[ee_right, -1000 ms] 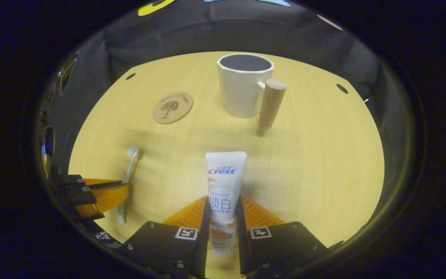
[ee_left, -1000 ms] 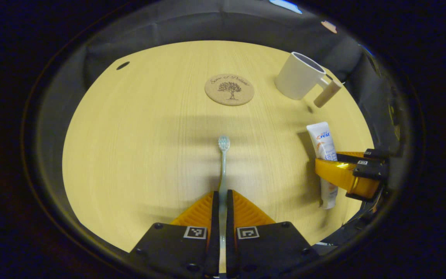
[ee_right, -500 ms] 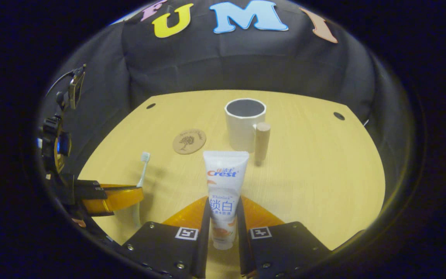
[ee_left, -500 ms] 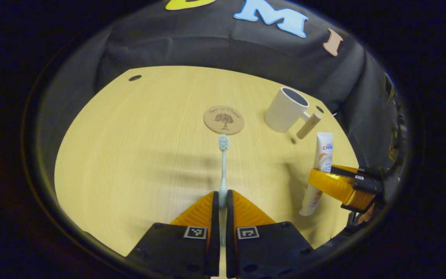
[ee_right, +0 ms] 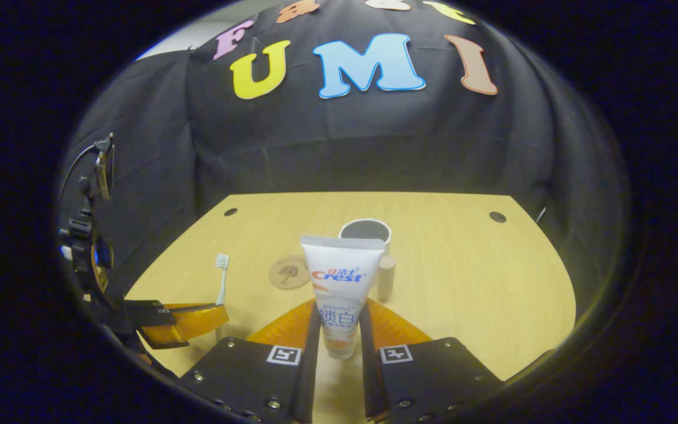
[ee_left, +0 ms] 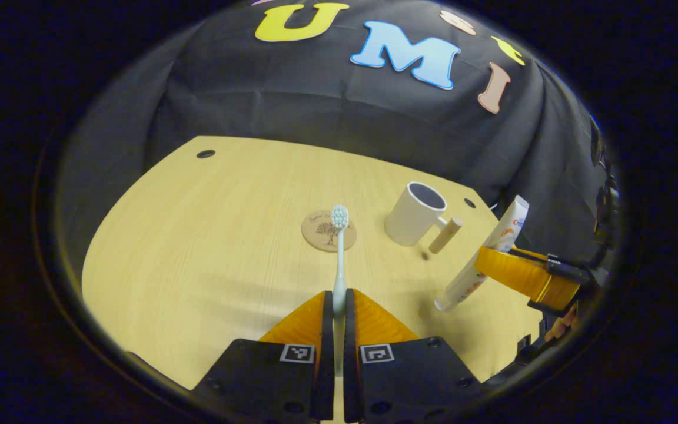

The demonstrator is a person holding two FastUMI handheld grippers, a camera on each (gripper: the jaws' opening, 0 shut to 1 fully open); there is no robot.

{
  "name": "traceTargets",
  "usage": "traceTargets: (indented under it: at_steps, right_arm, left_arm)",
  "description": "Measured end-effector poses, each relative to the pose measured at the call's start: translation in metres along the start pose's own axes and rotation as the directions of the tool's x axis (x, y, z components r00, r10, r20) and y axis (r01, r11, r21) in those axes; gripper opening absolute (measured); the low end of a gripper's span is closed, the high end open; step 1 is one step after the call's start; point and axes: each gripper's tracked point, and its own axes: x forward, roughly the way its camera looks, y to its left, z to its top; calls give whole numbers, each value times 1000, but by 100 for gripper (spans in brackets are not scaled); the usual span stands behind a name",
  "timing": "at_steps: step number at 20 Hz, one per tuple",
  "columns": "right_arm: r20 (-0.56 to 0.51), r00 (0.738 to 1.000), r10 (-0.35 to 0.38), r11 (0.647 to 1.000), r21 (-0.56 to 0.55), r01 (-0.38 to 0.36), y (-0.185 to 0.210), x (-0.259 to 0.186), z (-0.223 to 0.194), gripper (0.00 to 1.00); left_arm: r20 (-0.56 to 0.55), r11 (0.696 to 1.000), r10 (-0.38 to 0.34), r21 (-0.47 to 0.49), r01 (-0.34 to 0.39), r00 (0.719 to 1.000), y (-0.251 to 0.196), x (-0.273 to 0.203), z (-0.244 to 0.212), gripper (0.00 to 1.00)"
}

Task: Put the toothbrush and toothpaste on the desktop into the cup, then pick up the cup and place it on the coaster on the desktop.

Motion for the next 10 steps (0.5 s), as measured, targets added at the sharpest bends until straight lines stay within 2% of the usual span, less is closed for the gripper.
traceTargets:
  at_steps: [10]
  right_arm:
    - [134,990,-30,1000,-3,31,3,7,82,34]
  left_arm:
    - [186,996,-93,27,90,978,-35,3,84,14]
